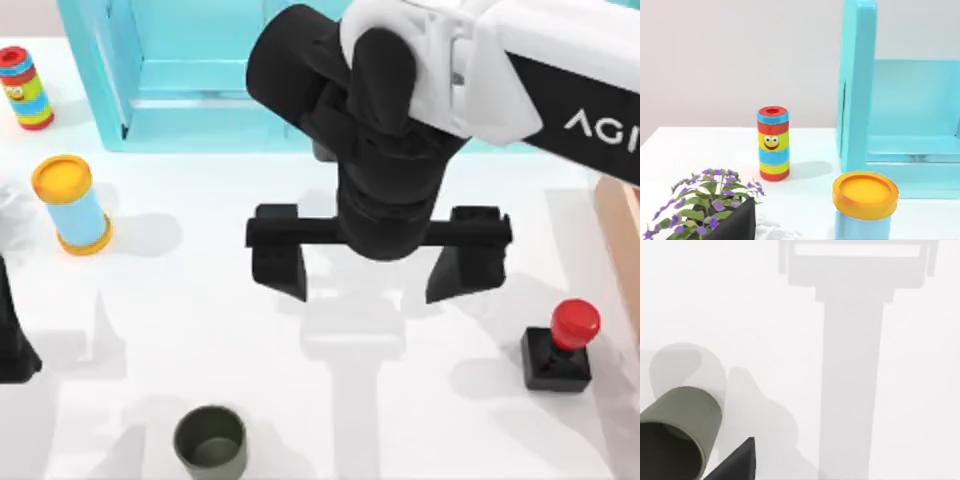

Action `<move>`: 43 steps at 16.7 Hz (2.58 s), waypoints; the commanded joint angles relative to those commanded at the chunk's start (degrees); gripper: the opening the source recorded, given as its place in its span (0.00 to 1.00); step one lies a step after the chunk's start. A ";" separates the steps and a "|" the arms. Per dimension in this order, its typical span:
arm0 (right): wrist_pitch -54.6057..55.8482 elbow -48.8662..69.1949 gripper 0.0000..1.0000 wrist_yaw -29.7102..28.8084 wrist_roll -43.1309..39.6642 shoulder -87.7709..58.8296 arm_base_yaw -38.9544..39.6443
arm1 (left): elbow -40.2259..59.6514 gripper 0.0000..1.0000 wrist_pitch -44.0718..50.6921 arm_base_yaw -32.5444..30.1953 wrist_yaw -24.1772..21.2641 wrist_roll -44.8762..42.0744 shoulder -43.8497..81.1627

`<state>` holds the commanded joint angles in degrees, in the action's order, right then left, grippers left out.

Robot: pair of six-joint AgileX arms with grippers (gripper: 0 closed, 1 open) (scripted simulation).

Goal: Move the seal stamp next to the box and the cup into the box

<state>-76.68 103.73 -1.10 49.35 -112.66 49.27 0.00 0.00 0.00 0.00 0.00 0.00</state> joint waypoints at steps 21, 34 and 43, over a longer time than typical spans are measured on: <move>2.69 8.24 1.00 0.97 15.34 -15.49 14.29 | 0.00 1.00 0.00 0.00 0.00 0.00 0.00; 15.18 -2.11 0.77 0.95 15.62 -17.37 14.54 | 0.00 1.00 0.00 0.00 0.00 0.00 0.00; 15.18 -2.11 0.10 0.95 15.62 -17.37 14.54 | 0.00 1.00 0.00 0.00 0.00 0.00 0.00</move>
<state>-61.50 101.62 -0.14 64.97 -130.03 63.80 0.00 0.00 0.00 0.00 0.00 0.00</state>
